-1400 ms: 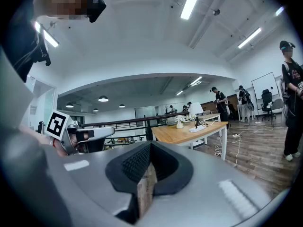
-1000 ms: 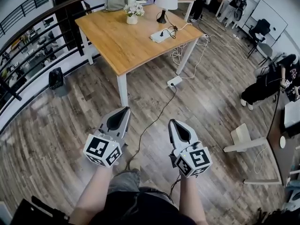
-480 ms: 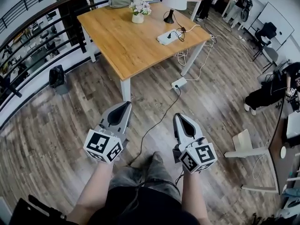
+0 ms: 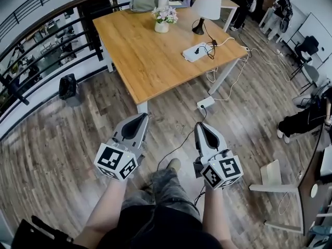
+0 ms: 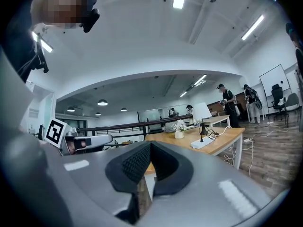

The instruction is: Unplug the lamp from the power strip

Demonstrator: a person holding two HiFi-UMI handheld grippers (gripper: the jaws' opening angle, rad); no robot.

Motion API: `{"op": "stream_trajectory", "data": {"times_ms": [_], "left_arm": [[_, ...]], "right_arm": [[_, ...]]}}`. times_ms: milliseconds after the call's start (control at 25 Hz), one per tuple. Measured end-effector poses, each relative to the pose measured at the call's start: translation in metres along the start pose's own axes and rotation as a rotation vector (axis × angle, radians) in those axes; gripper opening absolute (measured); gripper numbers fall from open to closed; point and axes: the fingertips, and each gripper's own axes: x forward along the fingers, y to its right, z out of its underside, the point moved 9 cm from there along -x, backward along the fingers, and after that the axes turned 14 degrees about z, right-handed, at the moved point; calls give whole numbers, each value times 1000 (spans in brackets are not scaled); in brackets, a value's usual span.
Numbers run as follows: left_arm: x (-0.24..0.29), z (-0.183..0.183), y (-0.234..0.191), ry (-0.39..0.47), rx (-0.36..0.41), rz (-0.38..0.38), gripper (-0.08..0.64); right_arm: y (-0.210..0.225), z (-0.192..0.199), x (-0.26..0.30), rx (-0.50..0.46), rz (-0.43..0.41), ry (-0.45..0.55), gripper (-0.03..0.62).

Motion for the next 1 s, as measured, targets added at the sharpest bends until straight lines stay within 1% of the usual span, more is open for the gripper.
{"op": "stream_trajectory", "data": {"times_ms": [200,360,560,760,880,1000], "left_arm": [[48,-3,-22,-2,-1,-15,-3],[87,-6,-36,-15,6,-15,-3],[132,-9,-50,-5,13,-39,-3],[175,-7,-54,-18,44,-29,-3],[191,-1,-62,-8,23,-49,-3],[205,3,-67,-17,10,-53,-3]], "right_arm": [[31,-6,44,-25,-44,-30,8],[61,-14,73,-14,-58,-29,8],[94,-20,98,-20,-83,-36,8],[133,-22,119,0,-86,-38,9],[151,-22,130,8,-85,-41,9],[163,-19,140,25,-83,-49,8]]}}
